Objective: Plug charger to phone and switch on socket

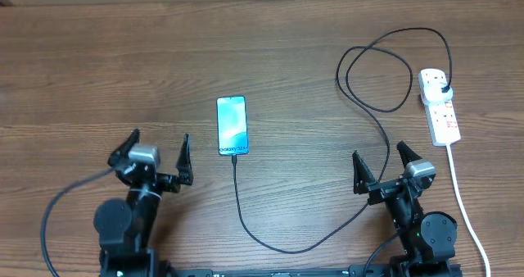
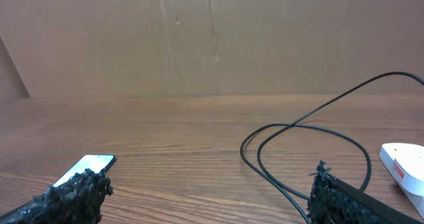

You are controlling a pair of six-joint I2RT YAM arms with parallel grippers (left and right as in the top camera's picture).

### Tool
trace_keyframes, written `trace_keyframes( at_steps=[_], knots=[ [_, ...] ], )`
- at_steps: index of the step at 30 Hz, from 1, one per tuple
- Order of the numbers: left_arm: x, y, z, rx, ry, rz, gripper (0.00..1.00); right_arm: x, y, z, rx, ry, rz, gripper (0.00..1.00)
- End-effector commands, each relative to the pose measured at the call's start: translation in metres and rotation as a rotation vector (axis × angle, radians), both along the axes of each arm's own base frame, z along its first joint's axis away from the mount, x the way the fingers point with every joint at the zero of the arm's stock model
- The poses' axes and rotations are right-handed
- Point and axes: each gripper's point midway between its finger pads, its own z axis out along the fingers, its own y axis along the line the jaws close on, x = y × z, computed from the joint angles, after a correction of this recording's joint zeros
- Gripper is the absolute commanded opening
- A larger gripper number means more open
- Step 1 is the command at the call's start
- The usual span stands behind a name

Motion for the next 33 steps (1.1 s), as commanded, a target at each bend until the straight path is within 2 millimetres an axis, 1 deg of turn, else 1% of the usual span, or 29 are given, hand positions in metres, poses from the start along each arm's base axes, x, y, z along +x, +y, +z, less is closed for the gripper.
trace_keyframes(
  at_steps=[1, 5, 9, 13, 16, 33],
  knots=[
    [-0.007, 0.003, -0.013, 0.063, -0.043, 0.019, 1.0, 0.0, -0.001, -0.001, 0.0, -0.006, -0.001, 1.0],
    [-0.013, -0.001, -0.024, 0.126, -0.08, 0.01, 1.0, 0.0, -0.001, -0.001, 0.0, -0.006, -0.001, 1.0],
    [-0.017, 0.0, -0.032, 0.129, -0.105, 0.028, 1.0, 0.0, -0.001, -0.001, 0.0, -0.006, -0.001, 1.0],
    [-0.021, 0.001, -0.042, 0.13, -0.069, 0.026, 1.0, 0.0, -0.001, -0.001, 0.0, -0.006, -0.001, 1.0],
    [-0.023, 0.002, -0.054, 0.129, -0.021, 0.03, 1.0, 0.0, -0.001, -0.001, 0.0, -0.006, -0.001, 1.0],
    [-0.023, 0.001, -0.054, 0.129, -0.022, 0.026, 1.0, 0.0, -0.001, -0.001, 0.0, -0.006, -0.001, 1.0]
  ],
)
